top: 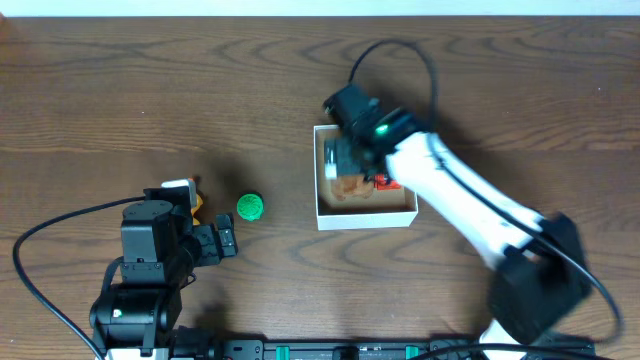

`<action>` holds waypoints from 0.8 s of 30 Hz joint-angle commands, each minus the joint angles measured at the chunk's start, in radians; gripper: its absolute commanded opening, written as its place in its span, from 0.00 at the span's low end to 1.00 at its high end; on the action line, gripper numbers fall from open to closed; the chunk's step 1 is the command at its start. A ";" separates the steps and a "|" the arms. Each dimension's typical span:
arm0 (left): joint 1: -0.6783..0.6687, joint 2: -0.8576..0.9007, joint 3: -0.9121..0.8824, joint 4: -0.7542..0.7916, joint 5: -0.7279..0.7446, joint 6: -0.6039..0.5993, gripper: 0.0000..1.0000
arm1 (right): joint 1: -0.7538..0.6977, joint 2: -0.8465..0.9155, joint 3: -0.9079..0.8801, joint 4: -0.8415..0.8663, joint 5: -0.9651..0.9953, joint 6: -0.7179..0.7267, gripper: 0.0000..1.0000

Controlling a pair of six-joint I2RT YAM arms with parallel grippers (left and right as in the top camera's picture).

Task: Pack container
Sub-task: 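Carry the bear into the box and release it beside the truck, then move the right gripper down to the yellow lettered ball and grasp it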

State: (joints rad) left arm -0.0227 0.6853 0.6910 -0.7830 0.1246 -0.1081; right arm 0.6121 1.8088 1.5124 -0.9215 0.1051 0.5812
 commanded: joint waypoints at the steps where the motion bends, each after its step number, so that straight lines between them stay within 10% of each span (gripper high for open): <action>1: -0.003 -0.001 0.020 -0.003 -0.001 -0.006 0.98 | -0.101 -0.178 0.097 -0.037 0.026 -0.008 0.99; 13: -0.003 -0.001 0.020 -0.003 -0.001 -0.006 0.98 | -0.717 -0.402 0.083 -0.465 0.026 0.086 0.99; 24: -0.003 -0.001 0.020 -0.006 -0.001 -0.006 0.98 | -1.011 -0.401 -0.380 -0.256 -0.032 -0.003 0.99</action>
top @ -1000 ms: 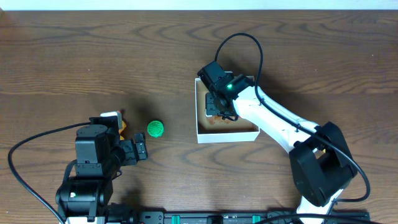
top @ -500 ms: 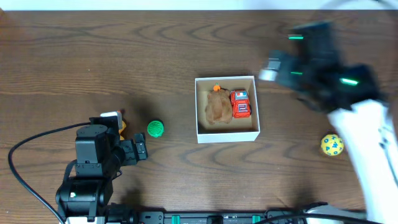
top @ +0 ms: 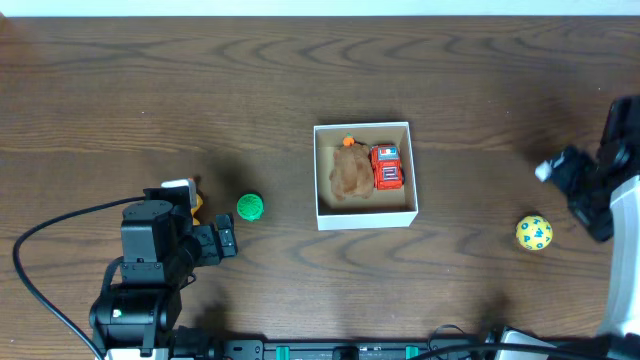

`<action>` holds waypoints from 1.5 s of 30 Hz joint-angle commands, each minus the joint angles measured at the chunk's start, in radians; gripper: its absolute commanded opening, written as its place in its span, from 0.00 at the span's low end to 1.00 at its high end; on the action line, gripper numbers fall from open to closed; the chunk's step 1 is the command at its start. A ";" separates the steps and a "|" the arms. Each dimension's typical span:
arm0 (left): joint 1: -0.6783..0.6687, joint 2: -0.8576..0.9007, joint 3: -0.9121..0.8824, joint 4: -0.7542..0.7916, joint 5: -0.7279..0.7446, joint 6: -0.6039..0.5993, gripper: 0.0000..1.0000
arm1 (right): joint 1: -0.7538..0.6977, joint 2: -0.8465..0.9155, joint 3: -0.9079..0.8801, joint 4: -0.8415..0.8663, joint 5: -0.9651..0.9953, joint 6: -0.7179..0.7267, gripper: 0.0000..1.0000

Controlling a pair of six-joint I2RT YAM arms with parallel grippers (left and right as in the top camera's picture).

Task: Pack container
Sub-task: 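Move the right gripper down to the yellow lettered ball and grasp it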

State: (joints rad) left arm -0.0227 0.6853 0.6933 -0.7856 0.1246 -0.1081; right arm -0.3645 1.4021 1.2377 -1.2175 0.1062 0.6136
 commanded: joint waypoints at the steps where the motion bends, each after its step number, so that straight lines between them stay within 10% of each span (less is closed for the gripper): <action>1: -0.003 -0.001 0.018 -0.004 -0.001 -0.006 0.98 | -0.042 0.005 -0.156 0.077 -0.033 -0.035 0.99; 14: -0.003 -0.001 0.018 -0.019 -0.001 -0.006 0.98 | -0.055 0.005 -0.467 0.408 -0.031 -0.035 0.80; 28: -0.003 -0.001 0.018 -0.021 -0.001 -0.006 0.98 | -0.054 0.005 -0.476 0.447 -0.028 -0.067 0.01; 45: -0.003 -0.001 0.018 -0.019 -0.001 -0.006 0.98 | 0.171 -0.158 -0.159 0.250 -0.036 -0.241 0.01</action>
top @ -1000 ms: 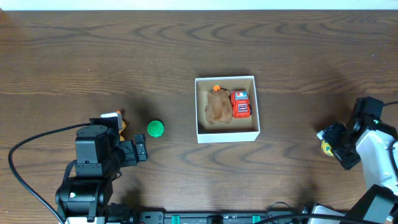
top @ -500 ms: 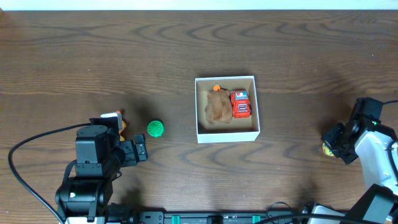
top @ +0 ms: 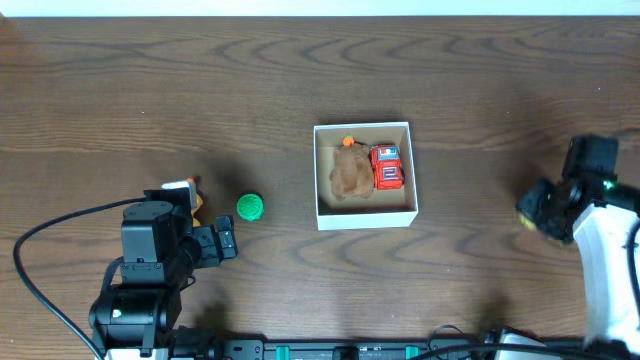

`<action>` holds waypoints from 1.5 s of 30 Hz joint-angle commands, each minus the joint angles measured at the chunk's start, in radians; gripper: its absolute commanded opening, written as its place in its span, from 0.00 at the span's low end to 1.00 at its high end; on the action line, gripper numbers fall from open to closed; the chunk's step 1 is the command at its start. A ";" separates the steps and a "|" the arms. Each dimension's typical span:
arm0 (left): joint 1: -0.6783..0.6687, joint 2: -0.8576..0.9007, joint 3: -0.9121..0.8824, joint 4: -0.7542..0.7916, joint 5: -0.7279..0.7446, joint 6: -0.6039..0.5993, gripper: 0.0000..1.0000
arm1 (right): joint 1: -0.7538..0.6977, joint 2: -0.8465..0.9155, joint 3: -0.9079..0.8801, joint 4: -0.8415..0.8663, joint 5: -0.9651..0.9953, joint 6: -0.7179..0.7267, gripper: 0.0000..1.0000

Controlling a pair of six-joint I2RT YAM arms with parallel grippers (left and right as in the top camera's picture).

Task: Pack container
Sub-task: 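Move the right gripper down to the yellow lettered ball and grasp it, then place the yellow ball into the box's front right corner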

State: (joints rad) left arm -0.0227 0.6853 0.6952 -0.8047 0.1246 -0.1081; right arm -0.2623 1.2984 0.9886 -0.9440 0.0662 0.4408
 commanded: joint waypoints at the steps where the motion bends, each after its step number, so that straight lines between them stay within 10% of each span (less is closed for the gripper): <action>1: -0.003 -0.001 0.016 -0.001 -0.001 -0.006 0.98 | 0.098 -0.064 0.118 -0.039 0.004 -0.075 0.01; 16: -0.003 -0.001 0.016 -0.002 -0.001 -0.006 0.98 | 0.693 -0.060 0.271 -0.011 0.014 -0.151 0.01; 35: -0.003 -0.001 0.016 -0.002 -0.001 -0.006 0.98 | 0.851 0.314 0.270 -0.032 0.011 -0.093 0.02; 42: -0.003 -0.001 0.016 -0.002 -0.001 -0.006 0.98 | 0.851 0.332 0.271 -0.051 0.013 -0.103 0.50; 45: -0.003 -0.001 0.016 -0.002 -0.001 -0.006 0.98 | 0.850 0.332 0.271 -0.043 0.015 -0.109 0.50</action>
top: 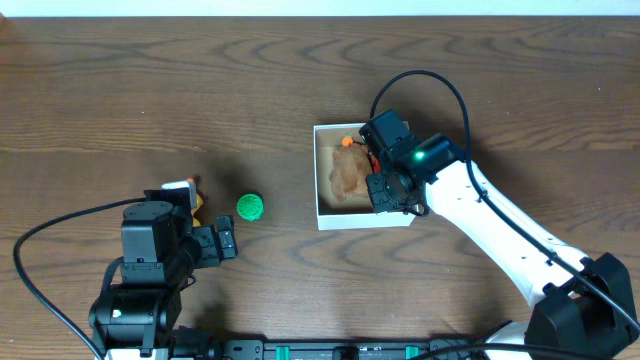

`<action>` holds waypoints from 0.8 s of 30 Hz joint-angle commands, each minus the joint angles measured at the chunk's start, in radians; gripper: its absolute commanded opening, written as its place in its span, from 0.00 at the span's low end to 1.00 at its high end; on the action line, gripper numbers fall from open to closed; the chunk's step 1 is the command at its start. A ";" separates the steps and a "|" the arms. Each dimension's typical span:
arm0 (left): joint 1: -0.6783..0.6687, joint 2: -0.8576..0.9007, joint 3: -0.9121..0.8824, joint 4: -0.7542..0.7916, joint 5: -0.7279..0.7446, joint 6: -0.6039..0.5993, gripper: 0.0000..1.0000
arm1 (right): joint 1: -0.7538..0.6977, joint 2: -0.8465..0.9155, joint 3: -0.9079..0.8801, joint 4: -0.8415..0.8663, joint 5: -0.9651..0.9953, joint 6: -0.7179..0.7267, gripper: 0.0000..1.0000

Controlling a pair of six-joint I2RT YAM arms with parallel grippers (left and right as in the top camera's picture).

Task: Pack container
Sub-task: 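Place the yellow ball into the box's front right corner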

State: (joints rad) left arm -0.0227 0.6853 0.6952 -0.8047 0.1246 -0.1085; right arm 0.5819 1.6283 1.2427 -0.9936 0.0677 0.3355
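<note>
A white box [325,218] stands at the middle of the table. Inside it lies a brown plush toy [343,176] with a small orange piece [347,142] at its far end. My right gripper [388,190] hangs low over the box's right half, and its wrist hides the fingers and whatever lies beneath. No yellow ball shows anywhere. A green ball [250,206] rests on the table to the left. My left gripper [228,241] sits still near the front left, below the green ball, holding nothing.
An orange and white object [188,192] lies half hidden behind the left arm's body. The right arm's white link stretches from the front right corner across to the box. A black cable loops above the right wrist.
My right gripper was at the yellow ball on the far right of the table. It is now over the right half of the box, and the ball is gone from that spot.
My right gripper was first over the box, where a red car then lay beside the plush. It stood at the far right near a yellow ball, then right on the ball. Now it is back over the box, covering the car, ball unseen.
</note>
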 commanded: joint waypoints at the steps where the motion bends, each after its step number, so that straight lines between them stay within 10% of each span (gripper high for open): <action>1: -0.003 -0.001 0.016 -0.002 -0.001 -0.005 0.98 | 0.004 0.000 0.018 0.010 0.014 -0.003 0.49; 9: -0.003 -0.001 0.016 -0.002 -0.001 -0.005 0.98 | -0.067 -0.048 0.112 -0.013 0.049 0.023 0.49; 16: -0.003 -0.001 0.016 -0.002 -0.001 -0.005 0.98 | -0.334 -0.142 0.180 -0.060 0.033 0.124 0.99; 24: 0.019 0.012 0.061 -0.007 -0.053 -0.034 0.98 | -0.616 -0.121 0.101 -0.154 -0.042 0.021 0.99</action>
State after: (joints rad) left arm -0.0193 0.6884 0.7025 -0.8082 0.1165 -0.1123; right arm -0.0002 1.4895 1.3861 -1.1389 0.0582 0.4023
